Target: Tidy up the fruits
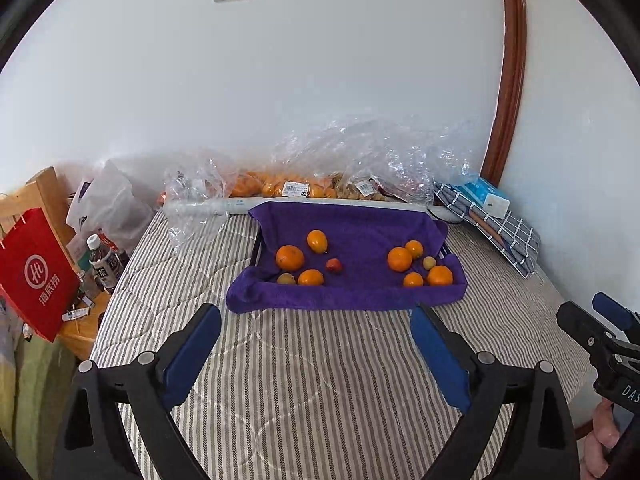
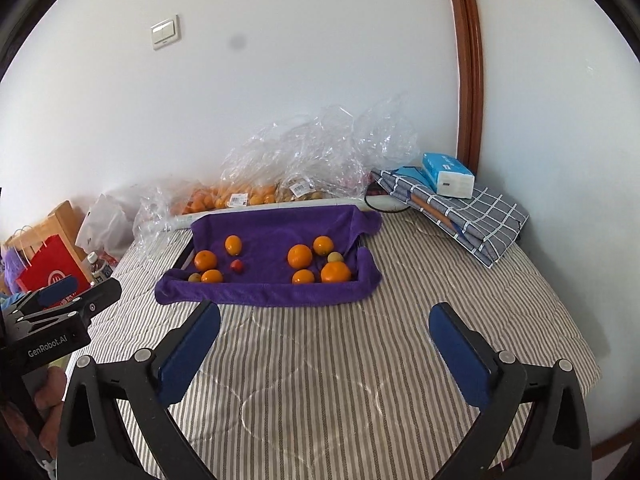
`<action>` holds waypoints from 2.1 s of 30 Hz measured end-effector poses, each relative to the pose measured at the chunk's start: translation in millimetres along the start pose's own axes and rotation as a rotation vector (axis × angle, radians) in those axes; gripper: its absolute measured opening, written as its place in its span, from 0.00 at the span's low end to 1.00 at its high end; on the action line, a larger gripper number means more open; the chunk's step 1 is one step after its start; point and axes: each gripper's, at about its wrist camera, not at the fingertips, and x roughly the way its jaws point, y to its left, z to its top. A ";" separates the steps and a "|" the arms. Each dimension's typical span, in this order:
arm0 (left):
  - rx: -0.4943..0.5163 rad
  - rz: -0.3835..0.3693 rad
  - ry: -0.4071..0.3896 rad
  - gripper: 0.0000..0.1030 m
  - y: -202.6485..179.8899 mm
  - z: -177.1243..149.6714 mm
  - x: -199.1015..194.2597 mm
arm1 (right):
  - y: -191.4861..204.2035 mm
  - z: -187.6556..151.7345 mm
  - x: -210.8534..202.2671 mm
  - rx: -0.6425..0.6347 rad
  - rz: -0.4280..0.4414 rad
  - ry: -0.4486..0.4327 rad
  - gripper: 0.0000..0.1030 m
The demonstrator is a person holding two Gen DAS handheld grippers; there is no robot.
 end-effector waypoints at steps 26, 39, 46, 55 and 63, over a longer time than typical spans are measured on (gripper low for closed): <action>-0.007 0.015 -0.016 0.93 -1.5 -2.0 -12.1 | -1.9 -7.2 -17.1 -0.008 -0.026 0.001 1.00; -0.014 0.011 -0.007 0.93 -1.4 -3.8 -11.2 | 0.2 -8.5 -17.8 -0.009 -0.031 0.004 1.00; -0.012 0.010 -0.008 0.94 -1.3 -3.9 -10.5 | 0.1 -8.4 -17.3 -0.006 -0.027 0.004 1.00; -0.013 0.007 -0.008 0.94 -1.1 -3.9 -10.3 | -1.7 -8.1 -17.0 0.000 -0.025 0.004 1.00; -0.015 0.009 -0.008 0.94 -1.7 -4.2 -10.2 | -3.9 -8.2 -16.6 0.007 -0.021 0.004 1.00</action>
